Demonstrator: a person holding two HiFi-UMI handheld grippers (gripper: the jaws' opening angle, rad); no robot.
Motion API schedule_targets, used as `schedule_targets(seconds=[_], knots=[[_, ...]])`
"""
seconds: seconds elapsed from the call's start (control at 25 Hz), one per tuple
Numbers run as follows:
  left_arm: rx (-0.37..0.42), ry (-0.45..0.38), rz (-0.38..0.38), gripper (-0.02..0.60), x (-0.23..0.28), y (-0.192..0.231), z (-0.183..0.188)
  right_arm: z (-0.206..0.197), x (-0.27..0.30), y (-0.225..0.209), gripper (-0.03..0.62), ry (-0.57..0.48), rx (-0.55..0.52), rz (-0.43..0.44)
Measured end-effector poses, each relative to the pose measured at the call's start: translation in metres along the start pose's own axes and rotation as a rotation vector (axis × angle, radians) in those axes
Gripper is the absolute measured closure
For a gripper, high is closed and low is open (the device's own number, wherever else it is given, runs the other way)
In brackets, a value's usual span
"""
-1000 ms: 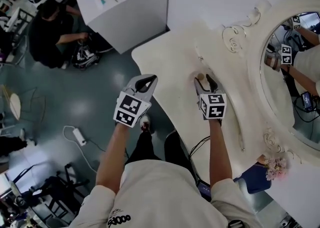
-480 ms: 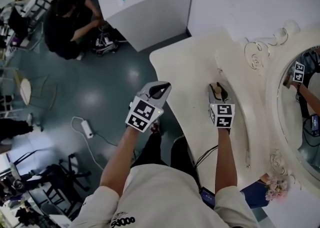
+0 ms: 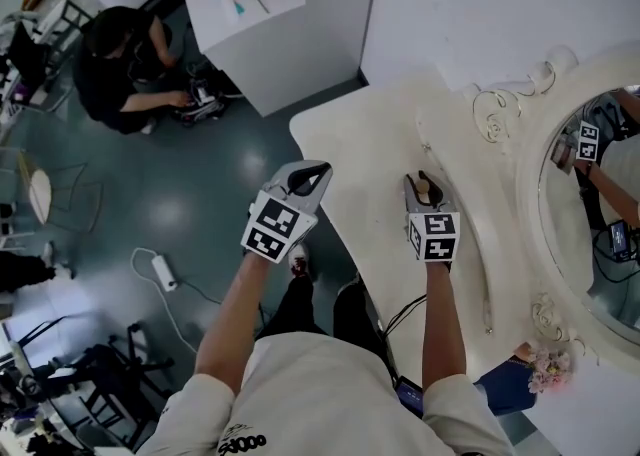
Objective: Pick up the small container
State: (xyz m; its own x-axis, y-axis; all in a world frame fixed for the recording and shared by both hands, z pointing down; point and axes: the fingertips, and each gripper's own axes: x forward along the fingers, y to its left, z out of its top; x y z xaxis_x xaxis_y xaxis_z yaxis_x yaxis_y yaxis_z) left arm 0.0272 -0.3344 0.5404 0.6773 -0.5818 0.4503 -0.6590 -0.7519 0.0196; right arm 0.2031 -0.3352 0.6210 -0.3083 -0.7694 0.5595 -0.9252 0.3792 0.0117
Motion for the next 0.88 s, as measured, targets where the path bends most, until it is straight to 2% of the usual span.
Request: schedule_targets(seconds=[0.28, 0.56, 0.72, 0.88], knots=[[0.024, -0.087, -0.012, 0.561, -0.006, -0.005, 0.043, 0.067, -0.045, 0.012, 0.482, -0.097, -0.030, 0.022], [0.106, -0.192, -0.009, 0.562, -0.030, -0.011, 0.106, 0.134, -0.106, 0.015, 0.482, -0.216, -0.028, 0.002], [0.147, -0.243, -0.005, 0.561, -0.047, -0.014, 0.135, 0.155, -0.137, 0.017, 0.482, -0.278, -0.034, -0.018], [0.172, -0.283, -0.020, 0.561, -0.063, -0.021, 0.154, 0.164, -0.161, 0.019, 0.482, -0.270, -0.058, -0.047]])
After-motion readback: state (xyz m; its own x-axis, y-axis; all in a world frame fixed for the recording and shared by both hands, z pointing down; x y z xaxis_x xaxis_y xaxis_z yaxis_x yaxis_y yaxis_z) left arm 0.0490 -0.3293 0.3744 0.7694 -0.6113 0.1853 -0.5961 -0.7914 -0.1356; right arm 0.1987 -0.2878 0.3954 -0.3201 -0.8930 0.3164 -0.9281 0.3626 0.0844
